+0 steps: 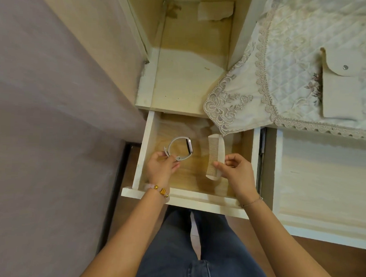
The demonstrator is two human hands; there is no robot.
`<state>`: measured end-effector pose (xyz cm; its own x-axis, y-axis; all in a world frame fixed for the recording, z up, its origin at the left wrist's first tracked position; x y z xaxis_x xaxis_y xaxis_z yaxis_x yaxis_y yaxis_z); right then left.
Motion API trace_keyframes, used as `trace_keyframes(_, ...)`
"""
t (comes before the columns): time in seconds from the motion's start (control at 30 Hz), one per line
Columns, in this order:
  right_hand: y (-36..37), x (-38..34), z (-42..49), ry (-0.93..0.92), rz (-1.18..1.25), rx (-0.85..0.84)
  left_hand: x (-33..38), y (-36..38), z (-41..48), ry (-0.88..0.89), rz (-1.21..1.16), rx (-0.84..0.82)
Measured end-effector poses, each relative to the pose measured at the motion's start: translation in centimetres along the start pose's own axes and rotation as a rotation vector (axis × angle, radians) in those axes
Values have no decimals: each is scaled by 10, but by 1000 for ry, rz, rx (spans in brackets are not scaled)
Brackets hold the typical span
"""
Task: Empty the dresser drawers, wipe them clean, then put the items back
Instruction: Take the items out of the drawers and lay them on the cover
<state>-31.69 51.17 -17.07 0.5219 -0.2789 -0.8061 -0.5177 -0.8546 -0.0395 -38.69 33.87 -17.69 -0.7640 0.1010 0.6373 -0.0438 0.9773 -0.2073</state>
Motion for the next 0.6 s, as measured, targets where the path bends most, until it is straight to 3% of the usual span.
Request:
trace_keyframes(0.37, -21, -14, -41, -86, 139, 88, 25, -15, -46, 157, 3, -229)
trace_keyframes(0.6, -48, -32, -34, -140, 185, 188, 53, 13, -62, 230, -11, -335)
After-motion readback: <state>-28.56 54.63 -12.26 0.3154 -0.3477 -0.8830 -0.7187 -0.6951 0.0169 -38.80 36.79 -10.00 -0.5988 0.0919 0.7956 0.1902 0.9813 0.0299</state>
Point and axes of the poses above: each hand's wrist, its own z-axis towards the middle knuckle, its own y-axis out of the palm, x = y × z, the point moved 1 cm from there along z, towards the middle knuckle, and after that the axes turned 12 degrees about z, right-handed, at the moved point
